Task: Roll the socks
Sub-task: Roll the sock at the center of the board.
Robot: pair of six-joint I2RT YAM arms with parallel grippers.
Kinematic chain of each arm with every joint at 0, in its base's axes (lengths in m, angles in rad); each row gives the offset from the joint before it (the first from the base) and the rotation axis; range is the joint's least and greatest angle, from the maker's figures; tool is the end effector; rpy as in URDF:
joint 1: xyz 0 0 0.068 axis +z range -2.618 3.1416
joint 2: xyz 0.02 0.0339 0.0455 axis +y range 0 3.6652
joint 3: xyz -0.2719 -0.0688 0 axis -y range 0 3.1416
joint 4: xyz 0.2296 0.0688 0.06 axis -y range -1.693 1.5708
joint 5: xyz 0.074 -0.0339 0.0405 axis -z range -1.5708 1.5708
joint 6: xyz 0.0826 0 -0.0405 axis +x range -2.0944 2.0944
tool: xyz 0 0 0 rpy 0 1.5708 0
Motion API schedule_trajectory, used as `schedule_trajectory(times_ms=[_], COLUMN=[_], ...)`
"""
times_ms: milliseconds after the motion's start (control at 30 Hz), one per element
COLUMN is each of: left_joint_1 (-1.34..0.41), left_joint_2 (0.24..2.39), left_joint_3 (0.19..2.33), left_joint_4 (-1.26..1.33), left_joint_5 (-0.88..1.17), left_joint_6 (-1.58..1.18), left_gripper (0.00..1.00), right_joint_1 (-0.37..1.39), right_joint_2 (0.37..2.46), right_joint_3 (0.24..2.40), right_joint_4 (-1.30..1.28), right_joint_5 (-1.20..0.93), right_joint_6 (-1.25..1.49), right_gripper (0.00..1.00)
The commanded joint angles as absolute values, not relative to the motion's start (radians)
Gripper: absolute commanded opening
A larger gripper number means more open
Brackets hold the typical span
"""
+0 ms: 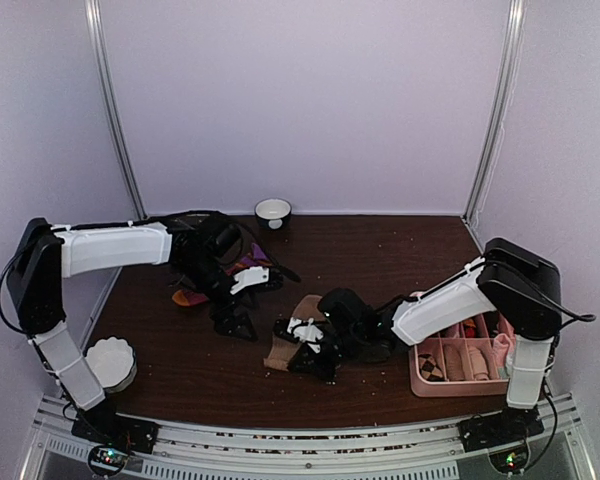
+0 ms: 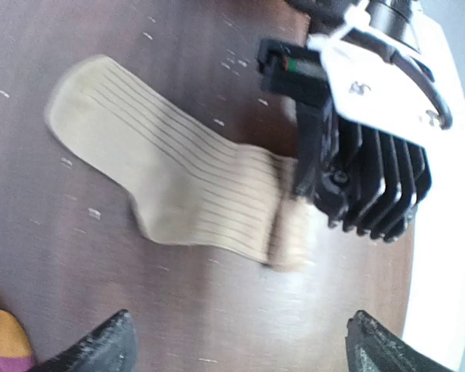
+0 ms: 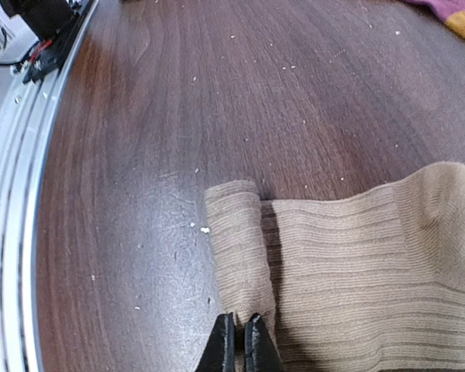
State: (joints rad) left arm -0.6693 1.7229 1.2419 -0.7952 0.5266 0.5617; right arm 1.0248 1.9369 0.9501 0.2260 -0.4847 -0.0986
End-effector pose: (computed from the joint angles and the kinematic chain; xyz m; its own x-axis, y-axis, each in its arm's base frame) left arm 0.2368 -0.2402 0.1901 -0.2885 0.8154 -0.5019 0.9505 0.1810 -0.2524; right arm 0.1751 0.3623 0.1075 -0.2646 -0.6032 -0.7524 -0.9621 0.1122 0.2484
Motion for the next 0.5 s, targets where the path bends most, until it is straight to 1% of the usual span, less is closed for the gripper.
schedule_trajectory(times_ms=[0,33,67,133,200,267,300,367,400,467], left_joint_1=[-0.606,-0.600,-0.612,-0.654,-0.671,-0.652,-0.633,-0.601,-0.600,-0.643], left_joint_2=[1.850,1.879,1.854,1.712,1.642,1.693,1.753,1.882,1.880,1.791], left_joint_3=[1.290,1.315,1.291,1.166,1.103,1.123,1.178,1.311,1.299,1.207], left_joint_4=[-0.754,-0.775,-0.722,-0.573,-0.496,-0.492,-0.570,-0.782,-0.776,-0.664], left_joint_5=[0.533,0.540,0.500,0.388,0.366,0.335,0.387,0.558,0.585,0.536], left_joint_6=[0.539,0.548,0.552,0.583,0.587,0.529,0.549,0.597,0.597,0.619], left_gripper=[0.98,0.98,0.98,0.98,0.98,0.98,0.98,0.98,0.98,0.98], right_joint_1=[1.001,0.994,0.986,0.969,0.947,0.926,0.914,0.897,0.889,0.873], right_joint_2=[2.019,2.028,2.036,2.050,2.067,2.086,2.094,2.102,2.104,2.112], right_joint_3=[0.944,0.952,0.962,0.966,0.975,0.991,0.998,1.006,1.003,1.000], right_joint_4=[0.040,0.028,0.020,0.018,0.006,-0.015,-0.025,-0.029,-0.018,-0.009], right_joint_5=[-0.577,-0.591,-0.603,-0.620,-0.644,-0.669,-0.678,-0.701,-0.717,-0.740], right_joint_6=[0.017,0.034,0.052,0.086,0.116,0.138,0.148,0.176,0.191,0.224], right_gripper=[0.00,0.00,0.00,0.00,0.00,0.00,0.00,0.00,0.00,0.00])
